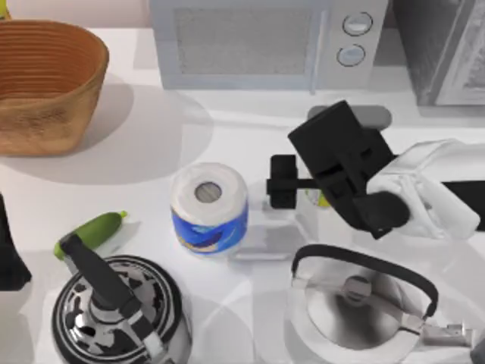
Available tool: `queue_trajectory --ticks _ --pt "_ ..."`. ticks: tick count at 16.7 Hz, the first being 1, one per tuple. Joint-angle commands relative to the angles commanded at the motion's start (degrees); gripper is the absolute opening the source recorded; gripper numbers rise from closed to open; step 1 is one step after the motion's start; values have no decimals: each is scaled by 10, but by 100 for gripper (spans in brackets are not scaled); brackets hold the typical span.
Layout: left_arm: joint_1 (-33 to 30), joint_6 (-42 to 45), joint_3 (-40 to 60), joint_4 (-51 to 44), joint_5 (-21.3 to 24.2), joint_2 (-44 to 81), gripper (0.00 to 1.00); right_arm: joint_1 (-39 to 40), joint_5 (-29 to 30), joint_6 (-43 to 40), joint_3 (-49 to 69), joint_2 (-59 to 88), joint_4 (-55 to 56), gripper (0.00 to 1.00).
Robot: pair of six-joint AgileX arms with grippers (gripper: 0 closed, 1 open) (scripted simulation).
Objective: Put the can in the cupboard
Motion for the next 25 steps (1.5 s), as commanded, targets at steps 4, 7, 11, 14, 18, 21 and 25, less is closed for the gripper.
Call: queue_trajectory --ticks 4,7,11,14,18,21,25 --pt "0 0 0 0 0 0 100 -7 -3 -4 -1 5 7 100" --pt "0 0 0 0 0 0 100 -24 -12 -20 9 39 39 100" --pt "0 0 0 0 0 0 100 -42 -23 -35 35 100 81 100" --pt "0 0 0 0 0 0 100 -43 -24 -37 43 116 89 100" --pt "0 0 0 0 0 0 100 -43 -24 -37 43 116 89 85" --pt "0 0 0 0 0 0 100 -43 -24 -37 43 116 89 62" --pt "0 0 0 0 0 0 100 -43 -24 -37 43 116 89 32"
